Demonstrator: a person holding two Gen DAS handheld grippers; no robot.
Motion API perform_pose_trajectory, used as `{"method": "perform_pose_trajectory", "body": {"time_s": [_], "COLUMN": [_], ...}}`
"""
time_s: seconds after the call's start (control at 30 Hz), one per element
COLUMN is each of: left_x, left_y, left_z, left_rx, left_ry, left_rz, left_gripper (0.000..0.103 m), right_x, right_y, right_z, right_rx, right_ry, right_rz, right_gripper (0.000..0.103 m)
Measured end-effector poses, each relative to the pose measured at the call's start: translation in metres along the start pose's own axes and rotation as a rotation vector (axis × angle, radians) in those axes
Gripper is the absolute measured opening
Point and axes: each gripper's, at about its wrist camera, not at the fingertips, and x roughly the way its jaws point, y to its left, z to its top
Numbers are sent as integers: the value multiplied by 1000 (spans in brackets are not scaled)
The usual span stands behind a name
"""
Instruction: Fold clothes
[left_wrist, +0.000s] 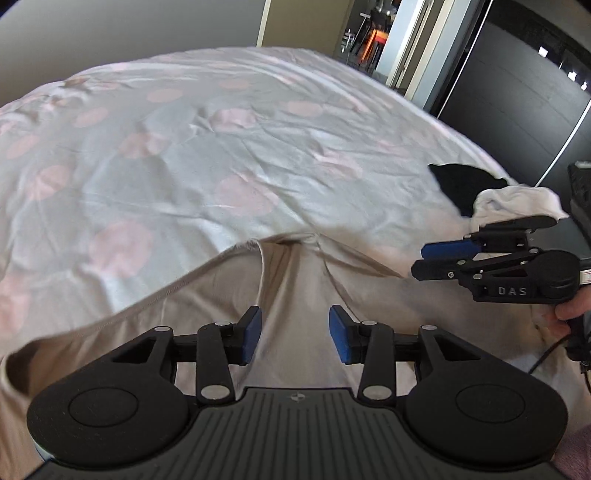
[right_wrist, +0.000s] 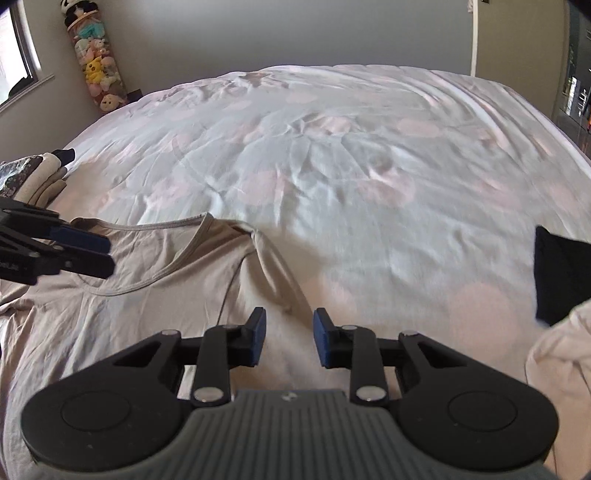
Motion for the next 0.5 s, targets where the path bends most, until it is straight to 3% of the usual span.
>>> {"method": "perform_pose_trajectory", "body": {"time_s": [0.17,0.27,0.33,0.4,0.43,0.5], "left_x": [41,53,60,58,57,45], "left_y": [20,33,41,41,41,45], "left_z": [17,23,26,29,30,35], "left_rx": [-55,-106,-141,-131,-125,-129], "left_ry": [11,7,4,-19,-31,-94], "left_rz": [-8,-51,-90,-107,-115,-124], "left_gripper": [38,38,27,3,2,0], "right_x": [42,62,69,75,79,75], "right_y": [-2,-5,-6,-7,-7,-9], "right_z": [27,35,35,34,34,33], "right_rx": [-40,-27,-17,-7,-1,6], "right_ry": [-9,-8,-2,5,8,-19], "right_rz": [35,59,77,94,103,100], "right_gripper": [32,32,31,15,1,1]}}
